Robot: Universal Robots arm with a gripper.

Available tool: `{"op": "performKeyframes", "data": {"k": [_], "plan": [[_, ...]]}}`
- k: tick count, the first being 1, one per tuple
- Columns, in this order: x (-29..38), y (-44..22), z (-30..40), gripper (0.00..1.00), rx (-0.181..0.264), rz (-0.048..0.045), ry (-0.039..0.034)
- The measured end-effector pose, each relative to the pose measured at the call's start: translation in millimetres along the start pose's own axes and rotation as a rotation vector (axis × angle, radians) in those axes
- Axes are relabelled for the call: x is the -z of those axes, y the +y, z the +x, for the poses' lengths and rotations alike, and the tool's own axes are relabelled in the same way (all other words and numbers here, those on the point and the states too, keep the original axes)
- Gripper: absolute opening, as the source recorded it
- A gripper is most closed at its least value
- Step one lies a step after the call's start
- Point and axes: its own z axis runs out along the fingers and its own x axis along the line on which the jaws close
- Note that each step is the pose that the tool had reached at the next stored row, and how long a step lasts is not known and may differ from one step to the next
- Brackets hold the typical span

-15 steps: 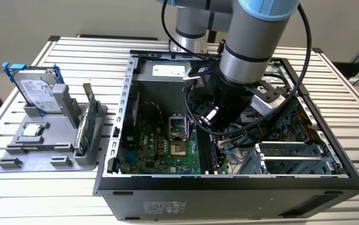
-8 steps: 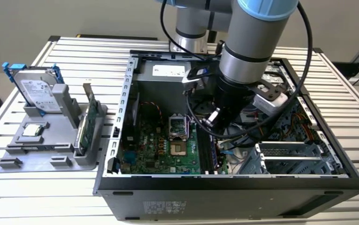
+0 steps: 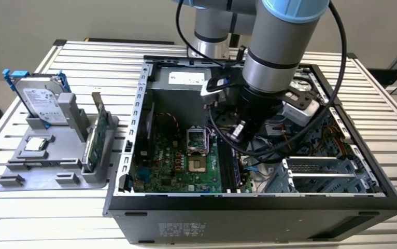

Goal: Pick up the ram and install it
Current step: 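Press down the ram until it locks into place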

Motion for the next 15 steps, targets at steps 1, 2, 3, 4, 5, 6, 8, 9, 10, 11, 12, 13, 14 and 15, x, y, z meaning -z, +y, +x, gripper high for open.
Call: {"op": "performKeyframes", "data": {"k": [1,2,3,4,5,6,8,9,10,11,12,13,14,15], "plan": [[0.0,0.0,0.0,0.00,0.012,-0.0003,0.0001],[0.0,0.0,0.0,0.00,0.026,-0.0005,0.0005],[0.0,-0.1,0.0,0.00,0.040,-0.0007,0.0010],[-0.1,-0.1,-0.1,0.00,0.053,-0.0007,0.0016],[-0.1,-0.1,-0.1,0.00,0.066,-0.0007,0.0023],[-0.1,-0.1,-0.1,0.00,0.079,-0.0007,0.0030],[-0.1,-0.2,-0.1,0.00,0.106,-0.0015,0.0042],[-0.2,-0.2,-0.2,0.00,0.119,-0.0020,0.0046],[-0.2,-0.3,-0.3,0.00,0.131,-0.0025,0.0050],[-0.2,-0.3,-0.3,0.00,0.142,-0.0030,0.0054],[-0.2,-0.3,-0.3,0.00,0.153,-0.0035,0.0058],[-0.2,-0.4,-0.4,0.00,0.165,-0.0040,0.0062],[-0.2,-0.5,-0.4,0.00,0.176,-0.0045,0.0065],[-0.1,-0.5,-0.5,0.00,0.185,-0.0050,0.0068]]}}
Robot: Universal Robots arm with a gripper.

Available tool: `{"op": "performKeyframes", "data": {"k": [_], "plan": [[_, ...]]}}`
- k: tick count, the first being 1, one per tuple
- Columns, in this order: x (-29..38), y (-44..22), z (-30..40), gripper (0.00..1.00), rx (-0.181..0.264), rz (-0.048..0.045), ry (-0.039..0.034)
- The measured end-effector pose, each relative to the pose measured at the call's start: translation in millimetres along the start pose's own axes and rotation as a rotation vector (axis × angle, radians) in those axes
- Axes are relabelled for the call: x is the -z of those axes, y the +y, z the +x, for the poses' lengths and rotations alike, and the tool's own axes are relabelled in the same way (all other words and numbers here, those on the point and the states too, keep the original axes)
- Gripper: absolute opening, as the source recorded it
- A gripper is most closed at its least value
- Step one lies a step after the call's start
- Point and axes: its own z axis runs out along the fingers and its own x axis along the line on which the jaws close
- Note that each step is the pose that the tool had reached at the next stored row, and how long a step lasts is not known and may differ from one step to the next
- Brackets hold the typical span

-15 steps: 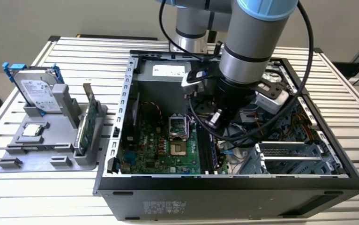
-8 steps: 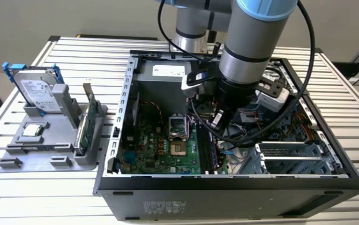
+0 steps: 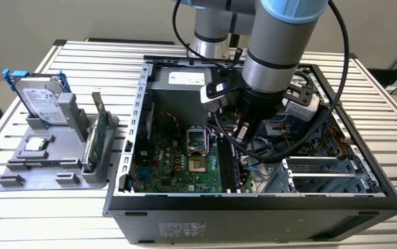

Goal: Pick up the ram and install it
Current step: 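Press down the ram until it locks into place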

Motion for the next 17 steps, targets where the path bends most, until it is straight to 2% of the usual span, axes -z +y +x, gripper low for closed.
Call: {"op": "performKeyframes", "data": {"k": [17], "plan": [[-0.4,-2.2,-1.3,0.00,0.204,-0.0090,0.0063]]}}
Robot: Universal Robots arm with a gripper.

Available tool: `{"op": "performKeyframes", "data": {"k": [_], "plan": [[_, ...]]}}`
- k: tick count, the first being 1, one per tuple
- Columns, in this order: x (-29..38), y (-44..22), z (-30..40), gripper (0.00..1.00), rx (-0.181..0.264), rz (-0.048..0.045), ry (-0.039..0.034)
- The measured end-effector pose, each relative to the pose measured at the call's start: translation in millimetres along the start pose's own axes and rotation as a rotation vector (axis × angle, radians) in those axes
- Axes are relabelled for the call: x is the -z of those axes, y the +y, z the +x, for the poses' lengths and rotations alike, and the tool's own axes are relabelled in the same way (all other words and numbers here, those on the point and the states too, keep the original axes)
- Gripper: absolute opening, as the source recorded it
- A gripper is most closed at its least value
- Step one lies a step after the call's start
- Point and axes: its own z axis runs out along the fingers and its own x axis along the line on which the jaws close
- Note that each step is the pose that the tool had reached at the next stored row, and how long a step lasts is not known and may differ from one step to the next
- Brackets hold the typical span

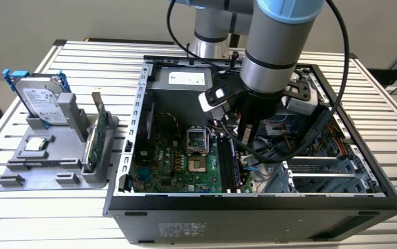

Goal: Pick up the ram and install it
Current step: 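Press down the ram until it locks into place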

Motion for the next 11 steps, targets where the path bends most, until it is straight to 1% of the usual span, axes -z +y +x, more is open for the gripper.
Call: {"op": "performKeyframes", "data": {"k": [6,11], "plan": [[-0.8,-1.0,-0.2,0.00,0.065,-0.0028,0.0024],[-1.3,-1.5,-0.2,0.00,0.109,-0.0047,0.0038]]}}
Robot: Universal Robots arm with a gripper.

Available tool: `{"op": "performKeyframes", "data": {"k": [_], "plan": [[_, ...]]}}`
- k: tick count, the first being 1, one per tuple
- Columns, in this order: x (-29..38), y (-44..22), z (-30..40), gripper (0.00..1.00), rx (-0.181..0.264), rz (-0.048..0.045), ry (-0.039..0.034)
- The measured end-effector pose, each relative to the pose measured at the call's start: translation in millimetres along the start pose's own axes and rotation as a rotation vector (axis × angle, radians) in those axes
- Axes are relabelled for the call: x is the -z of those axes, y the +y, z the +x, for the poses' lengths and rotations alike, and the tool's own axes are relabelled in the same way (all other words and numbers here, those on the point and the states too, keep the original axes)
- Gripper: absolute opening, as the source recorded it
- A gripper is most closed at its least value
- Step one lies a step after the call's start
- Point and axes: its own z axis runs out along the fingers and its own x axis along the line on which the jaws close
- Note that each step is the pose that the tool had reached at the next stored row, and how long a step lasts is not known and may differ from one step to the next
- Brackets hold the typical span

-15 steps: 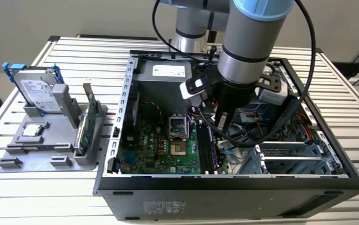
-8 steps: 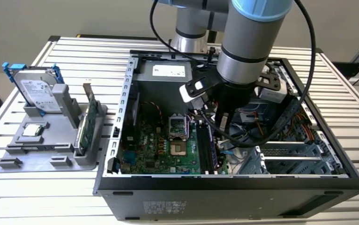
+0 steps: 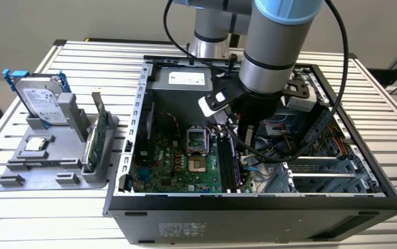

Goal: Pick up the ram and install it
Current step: 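Press down the ram until it locks into place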

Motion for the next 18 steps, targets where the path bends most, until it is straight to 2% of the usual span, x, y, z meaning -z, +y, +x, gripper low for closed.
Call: {"op": "performKeyframes", "data": {"k": [9,14,18], "plan": [[-0.6,-0.8,0.6,0.00,0.086,-0.0037,0.0029],[-0.8,-1.6,0.5,0.00,0.090,-0.0039,0.0030],[-4.0,-3.5,0.7,0.00,0.095,-0.0042,0.0030]]}}
